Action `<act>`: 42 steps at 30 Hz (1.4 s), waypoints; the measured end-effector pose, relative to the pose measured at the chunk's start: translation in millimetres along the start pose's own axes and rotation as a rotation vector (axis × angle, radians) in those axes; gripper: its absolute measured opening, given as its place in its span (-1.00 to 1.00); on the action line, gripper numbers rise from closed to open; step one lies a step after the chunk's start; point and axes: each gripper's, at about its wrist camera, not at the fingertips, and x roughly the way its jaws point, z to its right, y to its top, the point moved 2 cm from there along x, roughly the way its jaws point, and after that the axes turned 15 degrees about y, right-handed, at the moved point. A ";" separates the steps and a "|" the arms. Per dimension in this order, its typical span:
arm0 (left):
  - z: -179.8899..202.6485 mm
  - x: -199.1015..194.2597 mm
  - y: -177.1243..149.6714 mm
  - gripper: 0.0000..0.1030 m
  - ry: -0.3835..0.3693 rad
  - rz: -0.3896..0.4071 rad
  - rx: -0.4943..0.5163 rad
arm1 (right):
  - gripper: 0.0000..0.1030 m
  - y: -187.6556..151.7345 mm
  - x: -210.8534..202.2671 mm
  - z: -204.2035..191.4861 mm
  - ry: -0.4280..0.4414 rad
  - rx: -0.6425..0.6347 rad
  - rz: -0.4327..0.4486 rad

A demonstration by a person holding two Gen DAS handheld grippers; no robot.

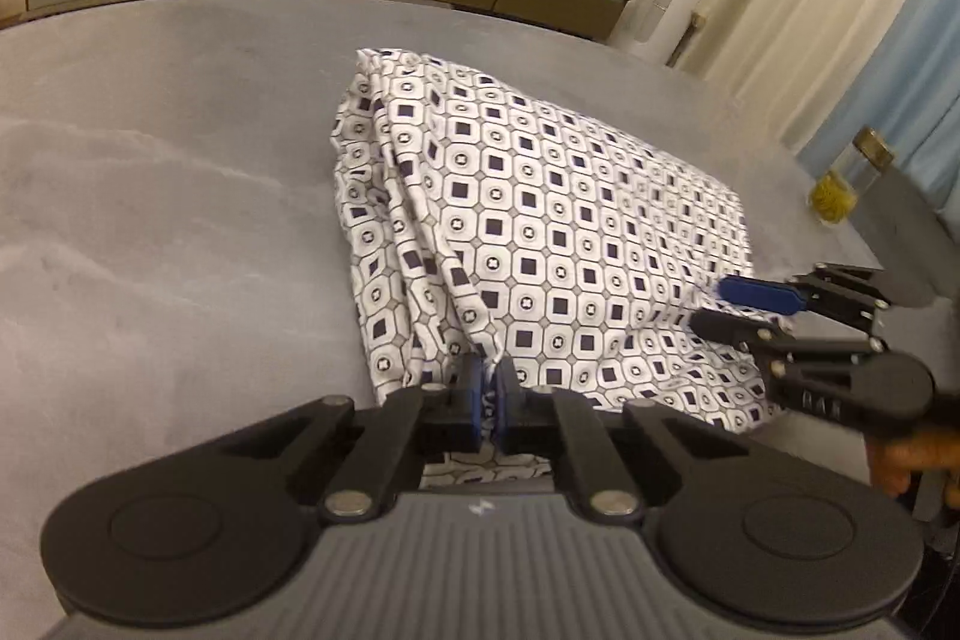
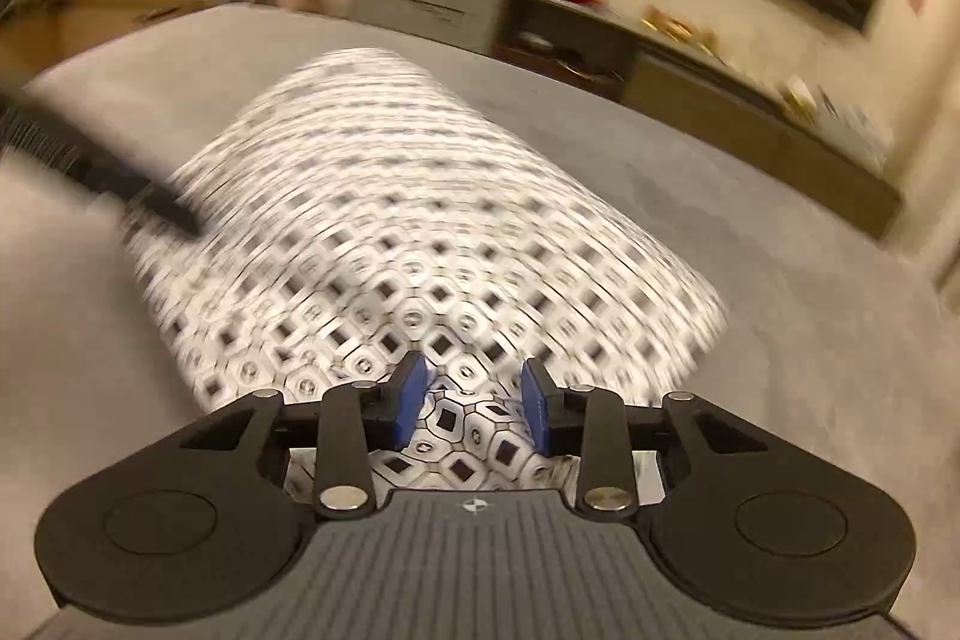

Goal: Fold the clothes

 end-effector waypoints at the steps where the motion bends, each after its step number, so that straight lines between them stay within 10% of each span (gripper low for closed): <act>1: 0.8 -1.4 0.0 -0.85 0.002 0.005 -0.002 | -0.28 4.1 -0.6 8.8 0.016 0.041 0.002; 7: -0.7 -13.6 5.4 -0.53 -0.030 0.042 -0.026 | -0.21 -32.1 -65.5 -1.1 0.128 0.206 0.094; 13: 0.2 -4.5 9.9 -0.51 -0.014 -0.001 -0.079 | -0.18 -76.0 -89.6 30.4 0.481 0.792 0.145; 18: -8.1 2.3 9.2 -0.52 -0.041 -0.025 -0.154 | -0.10 -80.7 -70.0 51.6 0.507 0.973 0.149; 31: -6.9 1.2 11.9 -0.52 -0.040 -0.030 -0.141 | 0.09 -81.8 -55.3 46.2 0.519 1.083 0.119; 36: -6.9 0.5 11.4 -0.52 -0.037 -0.030 -0.132 | -0.60 -74.4 -48.1 52.9 0.452 1.025 0.153; 42: -4.1 -0.1 11.6 -0.51 -0.030 -0.031 -0.125 | -0.55 -72.8 -57.4 46.0 0.466 1.044 0.137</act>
